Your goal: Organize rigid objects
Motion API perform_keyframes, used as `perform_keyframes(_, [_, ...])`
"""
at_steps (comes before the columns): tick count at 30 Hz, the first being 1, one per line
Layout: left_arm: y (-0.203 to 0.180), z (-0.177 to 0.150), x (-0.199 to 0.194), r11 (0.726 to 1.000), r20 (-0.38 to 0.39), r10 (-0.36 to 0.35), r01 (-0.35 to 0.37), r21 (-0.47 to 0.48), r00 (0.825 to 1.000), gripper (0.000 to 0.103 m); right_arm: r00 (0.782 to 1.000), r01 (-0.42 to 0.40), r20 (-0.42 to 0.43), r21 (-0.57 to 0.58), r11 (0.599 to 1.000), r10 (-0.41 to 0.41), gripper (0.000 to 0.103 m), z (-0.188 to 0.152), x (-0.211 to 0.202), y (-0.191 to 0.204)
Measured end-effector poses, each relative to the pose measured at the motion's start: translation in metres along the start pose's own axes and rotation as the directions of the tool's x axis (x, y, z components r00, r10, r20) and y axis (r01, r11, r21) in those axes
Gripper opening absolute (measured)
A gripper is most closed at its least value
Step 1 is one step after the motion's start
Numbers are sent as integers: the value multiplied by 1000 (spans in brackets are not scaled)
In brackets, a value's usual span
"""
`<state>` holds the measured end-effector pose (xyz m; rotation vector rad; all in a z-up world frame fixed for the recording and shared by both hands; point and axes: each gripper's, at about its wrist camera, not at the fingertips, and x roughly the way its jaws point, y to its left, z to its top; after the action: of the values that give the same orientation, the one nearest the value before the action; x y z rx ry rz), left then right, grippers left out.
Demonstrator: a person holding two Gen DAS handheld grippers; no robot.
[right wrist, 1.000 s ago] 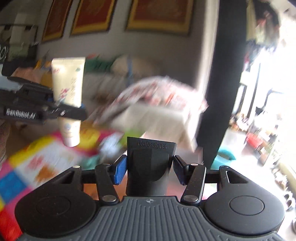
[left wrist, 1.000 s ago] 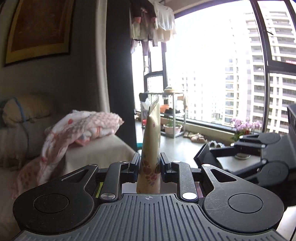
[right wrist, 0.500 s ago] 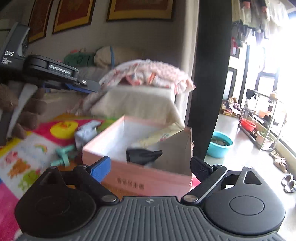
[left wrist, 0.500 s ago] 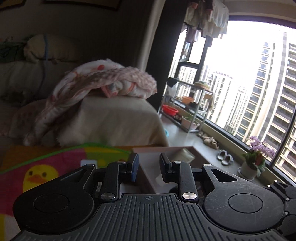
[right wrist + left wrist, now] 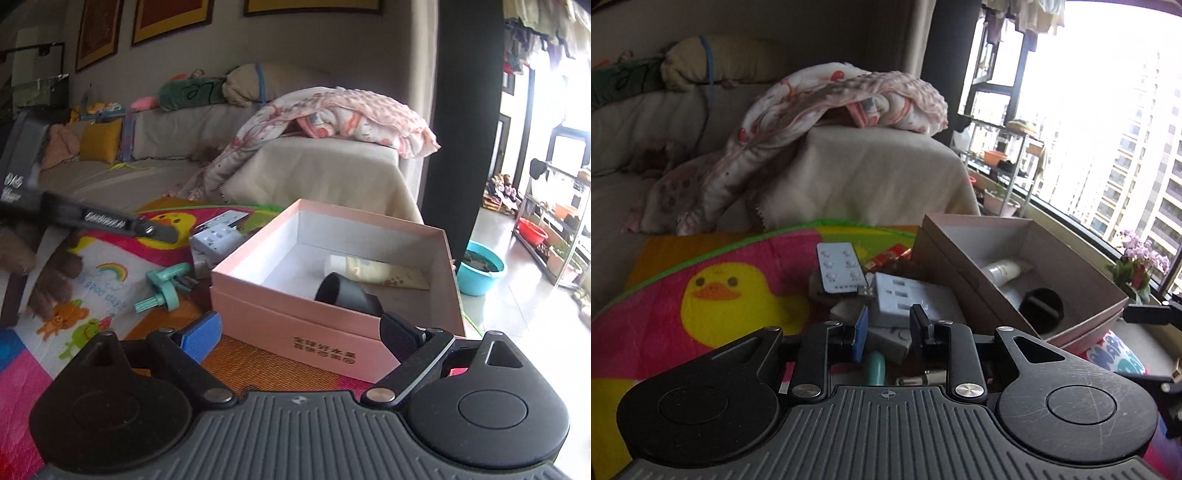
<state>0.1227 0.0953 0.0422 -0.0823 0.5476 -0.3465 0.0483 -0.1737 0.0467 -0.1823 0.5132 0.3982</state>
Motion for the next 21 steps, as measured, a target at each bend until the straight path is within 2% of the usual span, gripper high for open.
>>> perform_keyframes(2, [0, 8, 5, 1000, 21, -9, 9, -2, 1000, 28, 1000, -5, -4, -35, 999, 5, 93, -2, 2, 8])
perform_keyframes(4, [7, 22, 17, 998, 36, -17, 19, -59, 999, 28, 1000, -7, -2, -68, 998, 6, 93, -7, 5, 15])
perform_keyframes(7, [17, 50, 51, 991, 46, 23, -17, -135, 999, 28, 1000, -28, -9, -72, 997, 28, 93, -12, 11, 23])
perform_keyframes(9, [17, 70, 84, 991, -18, -25, 23, -130, 1000, 28, 999, -46, -24, -69, 997, 45, 93, -14, 16, 28])
perform_keyframes(10, [15, 79, 103, 992, -65, -60, 53, -112, 996, 28, 998, -53, -27, -73, 996, 51, 93, -14, 18, 30])
perform_keyframes(11, [10, 87, 119, 996, -108, -61, 54, -72, 992, 28, 998, -57, -28, -77, 995, 55, 93, -15, 18, 32])
perform_keyframes(13, [-3, 96, 149, 997, -186, -16, 29, 72, 982, 28, 998, -61, -30, -64, 996, 59, 93, -15, 19, 33])
perform_keyframes(15, [-13, 97, 172, 982, -270, 9, 43, 186, 963, 28, 997, -67, -32, -40, 997, 66, 93, -17, 20, 31])
perform_keyframes(17, [-15, 94, 187, 971, -342, 13, 70, 229, 940, 29, 997, -71, -31, -14, 997, 70, 93, -21, 19, 28])
perform_keyframes(18, [-15, 90, 191, 968, -358, 22, 69, 241, 934, 32, 997, -73, -28, -2, 997, 73, 93, -23, 18, 25])
perform_keyframes(21, [-10, 86, 189, 970, -342, -15, 97, 224, 939, 30, 997, -77, -25, 29, 997, 78, 93, -27, 18, 19])
